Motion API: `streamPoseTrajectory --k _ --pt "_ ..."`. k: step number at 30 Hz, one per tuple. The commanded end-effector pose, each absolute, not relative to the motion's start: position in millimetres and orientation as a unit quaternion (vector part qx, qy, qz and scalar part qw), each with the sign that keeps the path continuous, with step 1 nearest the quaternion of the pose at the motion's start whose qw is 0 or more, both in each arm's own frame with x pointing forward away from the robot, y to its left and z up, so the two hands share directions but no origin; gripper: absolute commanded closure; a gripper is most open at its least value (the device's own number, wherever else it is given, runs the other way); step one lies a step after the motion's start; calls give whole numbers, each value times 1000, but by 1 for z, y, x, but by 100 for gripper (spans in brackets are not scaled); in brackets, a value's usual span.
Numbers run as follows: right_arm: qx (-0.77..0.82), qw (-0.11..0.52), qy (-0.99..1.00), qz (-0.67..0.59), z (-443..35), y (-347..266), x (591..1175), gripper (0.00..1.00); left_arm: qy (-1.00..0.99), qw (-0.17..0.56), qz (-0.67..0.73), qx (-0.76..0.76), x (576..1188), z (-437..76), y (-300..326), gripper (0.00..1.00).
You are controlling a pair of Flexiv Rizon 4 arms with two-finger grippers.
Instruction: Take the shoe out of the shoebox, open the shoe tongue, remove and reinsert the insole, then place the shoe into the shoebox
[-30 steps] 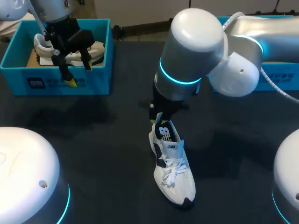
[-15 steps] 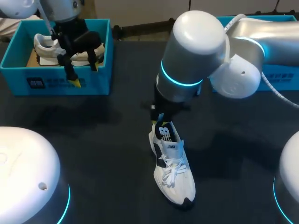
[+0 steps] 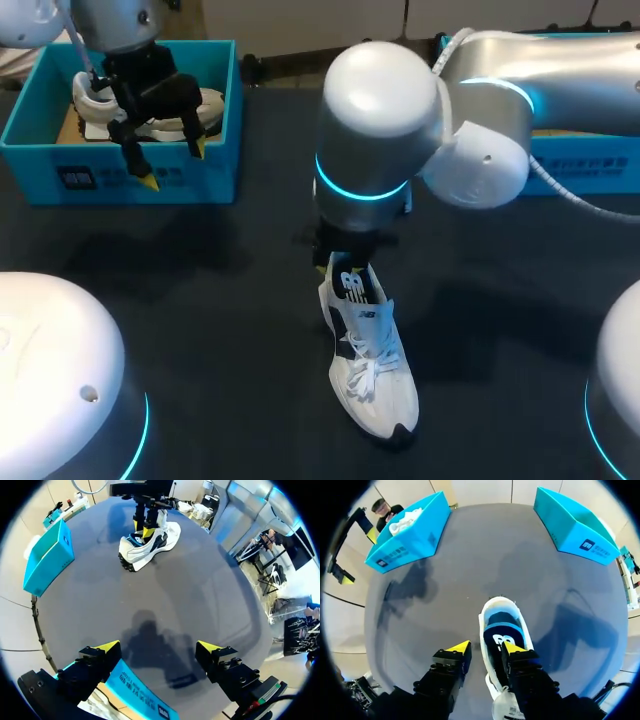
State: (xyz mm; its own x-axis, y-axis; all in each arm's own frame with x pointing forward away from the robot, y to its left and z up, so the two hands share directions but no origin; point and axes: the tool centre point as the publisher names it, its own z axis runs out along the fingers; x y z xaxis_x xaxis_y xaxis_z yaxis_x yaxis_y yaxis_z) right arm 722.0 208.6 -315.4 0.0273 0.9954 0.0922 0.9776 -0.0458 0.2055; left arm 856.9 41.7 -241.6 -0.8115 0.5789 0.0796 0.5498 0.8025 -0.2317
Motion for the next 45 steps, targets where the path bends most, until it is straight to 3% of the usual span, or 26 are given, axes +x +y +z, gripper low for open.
streamPoseTrajectory --k 1,12,24,26,28,45 --pt "717 56 687 105 -323 209 721 64 -946 75 98 -299 858 -242 41 0" --pt "718 87 685 93 -318 206 718 81 -946 75 98 -299 858 -242 41 0" --pt "717 104 684 89 -320 197 706 81 -946 75 98 -299 858 -242 41 0" --pt "715 106 685 88 -323 198 708 87 -946 75 98 -299 858 -242 41 0" --pt "713 112 687 90 -326 199 708 100 -946 75 98 -299 858 -242 41 0" --pt "687 149 701 120 -341 203 722 100 -946 75 98 -299 858 -242 41 0"
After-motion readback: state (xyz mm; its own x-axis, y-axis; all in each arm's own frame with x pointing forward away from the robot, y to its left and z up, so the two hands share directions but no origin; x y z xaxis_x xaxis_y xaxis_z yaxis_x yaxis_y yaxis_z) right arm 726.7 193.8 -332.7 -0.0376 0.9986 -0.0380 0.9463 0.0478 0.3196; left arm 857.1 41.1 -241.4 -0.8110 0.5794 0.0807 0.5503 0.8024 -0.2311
